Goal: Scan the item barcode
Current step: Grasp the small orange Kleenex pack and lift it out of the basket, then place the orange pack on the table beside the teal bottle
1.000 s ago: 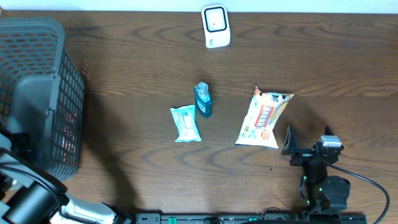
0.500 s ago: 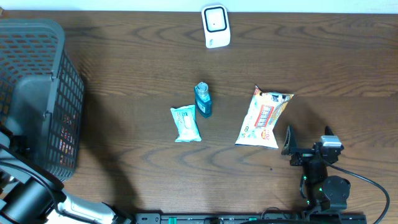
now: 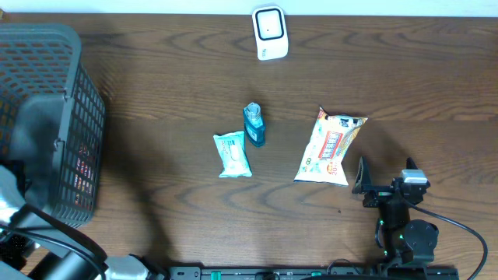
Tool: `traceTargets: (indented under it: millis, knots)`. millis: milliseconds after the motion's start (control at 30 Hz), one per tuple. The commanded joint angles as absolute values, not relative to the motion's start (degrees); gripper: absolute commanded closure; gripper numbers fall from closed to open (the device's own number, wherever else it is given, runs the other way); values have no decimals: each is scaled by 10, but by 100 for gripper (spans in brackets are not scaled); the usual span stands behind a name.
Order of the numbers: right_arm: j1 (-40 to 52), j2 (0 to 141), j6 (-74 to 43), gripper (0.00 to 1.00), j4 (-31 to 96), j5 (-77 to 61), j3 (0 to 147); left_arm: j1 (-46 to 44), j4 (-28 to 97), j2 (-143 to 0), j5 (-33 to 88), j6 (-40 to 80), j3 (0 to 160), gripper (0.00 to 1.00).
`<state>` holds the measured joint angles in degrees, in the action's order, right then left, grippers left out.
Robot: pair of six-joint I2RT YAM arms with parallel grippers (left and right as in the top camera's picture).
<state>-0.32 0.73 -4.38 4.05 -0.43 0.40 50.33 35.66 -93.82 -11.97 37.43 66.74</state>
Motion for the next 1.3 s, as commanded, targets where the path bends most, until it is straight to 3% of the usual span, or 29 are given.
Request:
traceTargets:
  millis: [0,467,733,933,1033,1267]
  knots:
    - [-8,6,-51,1,43,-3,3,464,348,-900,-125,360,667,93]
    - [-8,6,-51,1,43,-3,3,264,296,-638,-125,276,675,93]
    - [-8,6,-51,1,43,-3,3,29,310,-493,-93,277,676,93]
    - [-8,6,-51,1,43,-3,3,-172,403,-532,-85,292,660,93]
    - [-8,6,-51,1,43,-3,3,-279,397,-594,-84,291,639,93]
    - [-8,6,-51,1,43,-3,3,-419,340,-793,-84,296,632,93]
